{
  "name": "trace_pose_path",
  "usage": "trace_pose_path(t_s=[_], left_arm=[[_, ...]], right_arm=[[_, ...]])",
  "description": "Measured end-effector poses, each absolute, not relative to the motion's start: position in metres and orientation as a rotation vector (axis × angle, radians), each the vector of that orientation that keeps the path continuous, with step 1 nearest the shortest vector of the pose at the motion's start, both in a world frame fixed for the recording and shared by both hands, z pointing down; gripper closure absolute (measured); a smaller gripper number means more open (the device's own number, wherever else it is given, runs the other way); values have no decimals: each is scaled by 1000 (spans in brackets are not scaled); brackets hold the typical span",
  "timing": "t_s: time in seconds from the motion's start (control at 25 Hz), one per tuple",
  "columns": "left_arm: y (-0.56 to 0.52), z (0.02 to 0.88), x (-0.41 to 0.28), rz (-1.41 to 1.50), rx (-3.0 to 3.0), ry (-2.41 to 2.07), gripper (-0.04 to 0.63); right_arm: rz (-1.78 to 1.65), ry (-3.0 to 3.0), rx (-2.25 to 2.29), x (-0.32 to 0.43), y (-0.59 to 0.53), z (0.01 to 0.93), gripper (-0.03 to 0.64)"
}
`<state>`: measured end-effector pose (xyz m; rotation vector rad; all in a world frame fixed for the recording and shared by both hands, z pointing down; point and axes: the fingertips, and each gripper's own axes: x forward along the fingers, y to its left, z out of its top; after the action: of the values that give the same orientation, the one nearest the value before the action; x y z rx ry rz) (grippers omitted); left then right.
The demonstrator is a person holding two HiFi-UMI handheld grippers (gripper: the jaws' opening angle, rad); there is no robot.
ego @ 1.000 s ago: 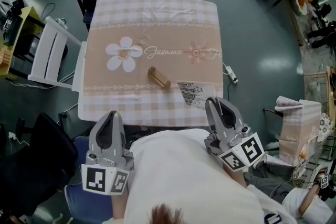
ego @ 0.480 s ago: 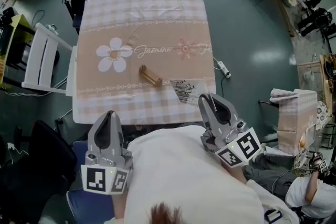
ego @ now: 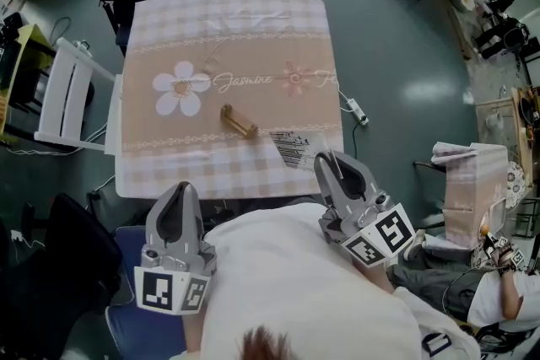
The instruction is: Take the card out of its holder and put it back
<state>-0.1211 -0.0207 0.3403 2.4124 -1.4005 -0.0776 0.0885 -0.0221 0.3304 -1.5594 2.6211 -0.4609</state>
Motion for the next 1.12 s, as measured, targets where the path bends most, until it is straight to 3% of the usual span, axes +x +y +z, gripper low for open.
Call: trace_pose_path(t_s=[1.12], left_arm=[[-34, 342, -118, -62, 2422, -1354, 595]], right_arm=[[-504, 2628, -1538, 74, -41, 339, 601]])
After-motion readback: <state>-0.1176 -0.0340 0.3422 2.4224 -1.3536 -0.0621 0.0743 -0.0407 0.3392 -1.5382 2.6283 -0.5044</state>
